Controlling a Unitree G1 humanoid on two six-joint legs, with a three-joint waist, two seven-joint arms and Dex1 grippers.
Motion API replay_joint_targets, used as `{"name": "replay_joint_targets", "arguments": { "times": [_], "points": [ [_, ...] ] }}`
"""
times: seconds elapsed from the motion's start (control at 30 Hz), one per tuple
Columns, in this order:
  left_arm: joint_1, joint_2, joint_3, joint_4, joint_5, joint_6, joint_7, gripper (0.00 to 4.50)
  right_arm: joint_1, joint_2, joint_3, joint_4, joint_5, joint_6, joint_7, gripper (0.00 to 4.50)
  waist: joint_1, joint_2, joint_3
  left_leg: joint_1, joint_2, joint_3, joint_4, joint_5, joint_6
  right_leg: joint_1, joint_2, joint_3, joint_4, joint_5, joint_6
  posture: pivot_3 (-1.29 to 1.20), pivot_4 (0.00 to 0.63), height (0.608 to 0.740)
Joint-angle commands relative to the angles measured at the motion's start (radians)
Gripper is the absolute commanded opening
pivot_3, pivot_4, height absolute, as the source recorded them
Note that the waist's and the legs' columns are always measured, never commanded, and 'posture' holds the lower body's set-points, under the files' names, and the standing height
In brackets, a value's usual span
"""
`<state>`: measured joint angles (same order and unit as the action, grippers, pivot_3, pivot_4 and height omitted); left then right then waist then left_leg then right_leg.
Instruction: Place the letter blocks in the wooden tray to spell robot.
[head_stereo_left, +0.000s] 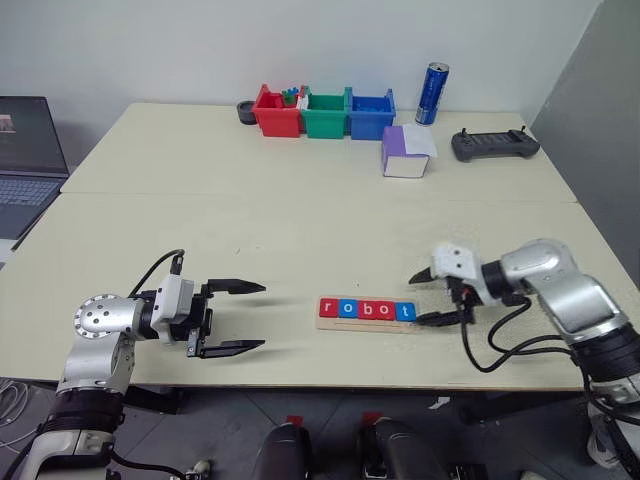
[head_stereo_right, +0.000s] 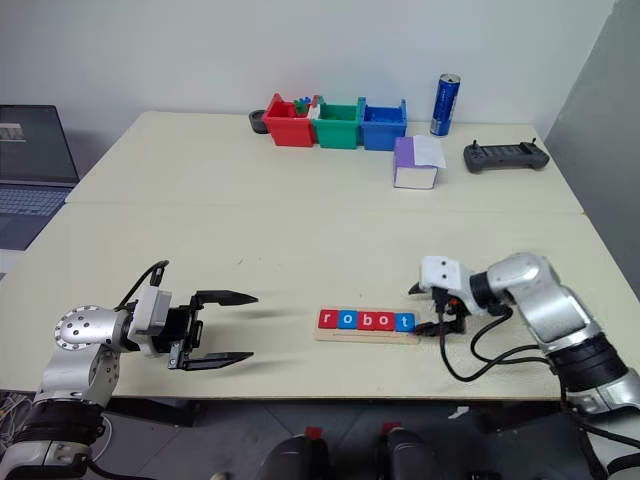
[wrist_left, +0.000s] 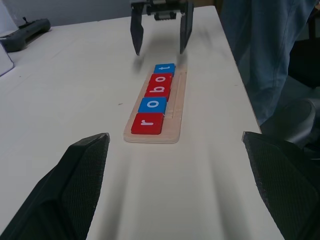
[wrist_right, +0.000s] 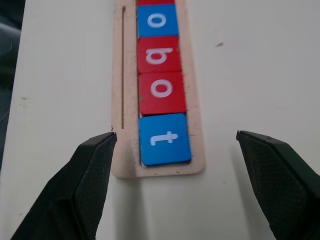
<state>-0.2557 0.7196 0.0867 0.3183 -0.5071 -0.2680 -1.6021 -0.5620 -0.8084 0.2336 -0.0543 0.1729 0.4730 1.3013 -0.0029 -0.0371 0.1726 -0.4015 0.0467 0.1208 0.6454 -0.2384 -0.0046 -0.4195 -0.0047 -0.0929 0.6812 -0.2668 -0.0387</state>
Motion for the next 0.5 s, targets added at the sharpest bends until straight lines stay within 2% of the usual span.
{"name": "replay_joint_targets", "arguments": {
  "times": [0.03, 0.17, 0.3, 0.37, 0.5],
  "points": [
    [0.003, 0.018, 0.034, -0.031, -0.010, -0.004, 0.001, 4.50, 0.059, -0.020, -0.181, -0.066, 0.128, 0.117, -0.049, 4.15, 0.002, 0.000, 0.000, 0.000, 0.000, 0.000, 0.000, 0.000, 0.000, 0.000, 0.000, 0.000, 0.000, 0.000, 0.000, 0.00, 0.150, 0.740],
    [0.025, 0.025, 0.059, -0.050, -0.022, 0.004, 0.013, 4.50, 0.234, -0.040, -0.404, -0.086, 0.201, 0.148, -0.126, 4.15, 0.004, -0.001, 0.000, 0.000, 0.000, -0.001, 0.000, 0.000, 0.000, 0.001, 0.000, 0.000, -0.001, 0.000, 0.000, 0.00, 0.150, 0.740],
    [0.068, 0.086, 0.119, -0.135, -0.064, 0.116, 0.047, 4.50, 0.442, -0.126, -0.651, -0.147, 0.288, 0.189, -0.074, 4.15, 0.007, 0.000, 0.000, -0.001, -0.001, 0.000, 0.000, 0.000, 0.000, 0.000, -0.001, 0.000, -0.001, 0.000, 0.000, 0.00, 0.150, 0.740],
    [0.097, 0.137, 0.137, -0.185, -0.072, 0.166, 0.040, 4.50, 0.510, -0.181, -0.699, -0.101, 0.289, 0.162, -0.023, 4.15, 0.005, 0.000, 0.000, 0.000, 0.000, -0.001, 0.000, 0.000, 0.000, 0.001, 0.000, 0.000, -0.001, 0.000, 0.000, 0.00, 0.150, 0.740],
    [0.114, 0.198, 0.174, -0.261, -0.099, 0.274, 0.079, 4.50, 0.541, -0.243, -0.697, -0.014, 0.295, 0.106, 0.042, 4.15, -0.003, 0.000, 0.000, 0.003, 0.000, -0.001, -0.001, 0.000, 0.000, 0.002, 0.000, 0.000, -0.001, 0.000, 0.000, 0.00, 0.150, 0.740]
  ]
}}
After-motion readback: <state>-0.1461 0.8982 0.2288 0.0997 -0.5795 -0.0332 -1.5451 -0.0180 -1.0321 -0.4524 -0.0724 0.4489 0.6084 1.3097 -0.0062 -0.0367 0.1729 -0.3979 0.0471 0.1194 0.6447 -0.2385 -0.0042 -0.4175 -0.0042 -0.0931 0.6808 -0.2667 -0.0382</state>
